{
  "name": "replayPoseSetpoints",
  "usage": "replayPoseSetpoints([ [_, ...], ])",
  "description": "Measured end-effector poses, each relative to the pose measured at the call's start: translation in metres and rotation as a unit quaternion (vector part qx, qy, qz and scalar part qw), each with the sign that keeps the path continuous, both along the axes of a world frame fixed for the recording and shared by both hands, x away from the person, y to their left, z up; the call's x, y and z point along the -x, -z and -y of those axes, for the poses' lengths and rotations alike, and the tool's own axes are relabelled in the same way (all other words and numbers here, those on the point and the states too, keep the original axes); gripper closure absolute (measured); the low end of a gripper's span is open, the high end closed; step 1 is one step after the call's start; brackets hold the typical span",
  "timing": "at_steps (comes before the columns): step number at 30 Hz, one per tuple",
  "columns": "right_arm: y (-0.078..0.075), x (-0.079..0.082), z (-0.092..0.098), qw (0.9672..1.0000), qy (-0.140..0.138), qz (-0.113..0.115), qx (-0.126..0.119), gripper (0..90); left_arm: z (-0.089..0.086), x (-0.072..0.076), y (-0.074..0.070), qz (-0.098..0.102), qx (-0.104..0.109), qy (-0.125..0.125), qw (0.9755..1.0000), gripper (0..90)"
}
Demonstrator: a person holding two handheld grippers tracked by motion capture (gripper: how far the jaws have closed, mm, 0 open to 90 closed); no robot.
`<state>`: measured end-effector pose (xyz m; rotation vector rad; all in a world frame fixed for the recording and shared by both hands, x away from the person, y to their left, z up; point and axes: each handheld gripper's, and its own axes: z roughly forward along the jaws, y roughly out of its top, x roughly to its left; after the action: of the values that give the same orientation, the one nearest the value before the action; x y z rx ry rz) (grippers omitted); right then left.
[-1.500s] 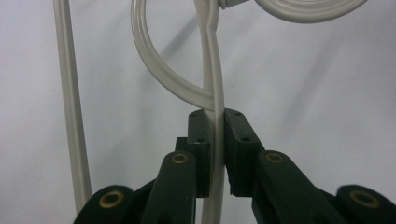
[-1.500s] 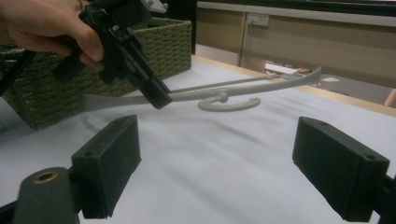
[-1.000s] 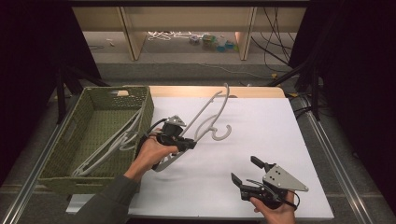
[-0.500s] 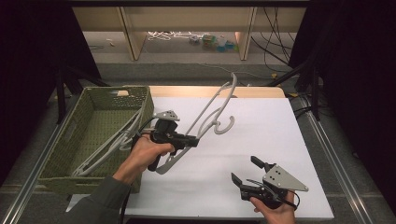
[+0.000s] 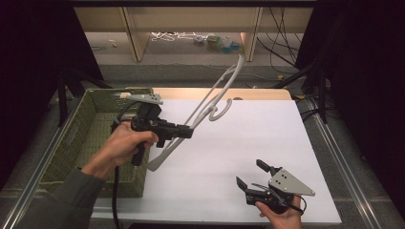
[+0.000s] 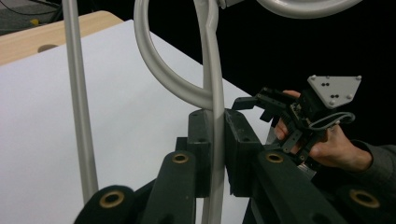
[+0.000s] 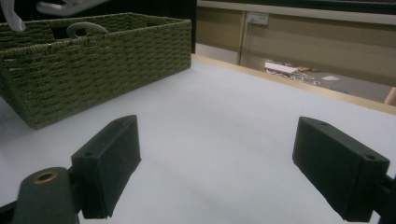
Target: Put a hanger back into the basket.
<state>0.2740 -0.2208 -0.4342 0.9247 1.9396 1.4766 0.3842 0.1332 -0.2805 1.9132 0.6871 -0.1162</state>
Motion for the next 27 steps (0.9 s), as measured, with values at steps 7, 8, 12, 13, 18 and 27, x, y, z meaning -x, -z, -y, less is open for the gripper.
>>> replayPoseSetpoints([
  [7,0.001,-0.001,0.000,1.0000,-0.004,-0.003,-0.005,15.9,-0.026,0.007,-0.020,0.018,-0.015,-0.016,0.9996,82.0],
  [8,0.000,0.000,0.000,1.0000,0.000,0.000,-0.001,15.9,-0.030,0.007,-0.022,0.022,-0.020,-0.022,0.9993,82.0],
  [12,0.001,-0.001,0.000,1.0000,-0.004,-0.004,-0.006,15.9,-0.049,0.009,-0.022,0.026,-0.023,-0.038,0.9987,82.0],
  [13,0.001,-0.001,0.000,1.0000,-0.004,-0.004,-0.007,15.9,-0.054,0.010,-0.021,0.026,-0.025,-0.044,0.9984,82.0],
  [18,0.002,-0.002,-0.001,1.0000,-0.003,-0.001,-0.009,15.9,-0.082,0.009,-0.015,0.024,-0.025,-0.072,0.9968,82.0],
  [27,0.001,-0.002,0.000,1.0000,0.000,-0.001,0.000,15.9,-0.133,0.004,0.001,0.021,-0.053,-0.121,0.9911,82.0],
])
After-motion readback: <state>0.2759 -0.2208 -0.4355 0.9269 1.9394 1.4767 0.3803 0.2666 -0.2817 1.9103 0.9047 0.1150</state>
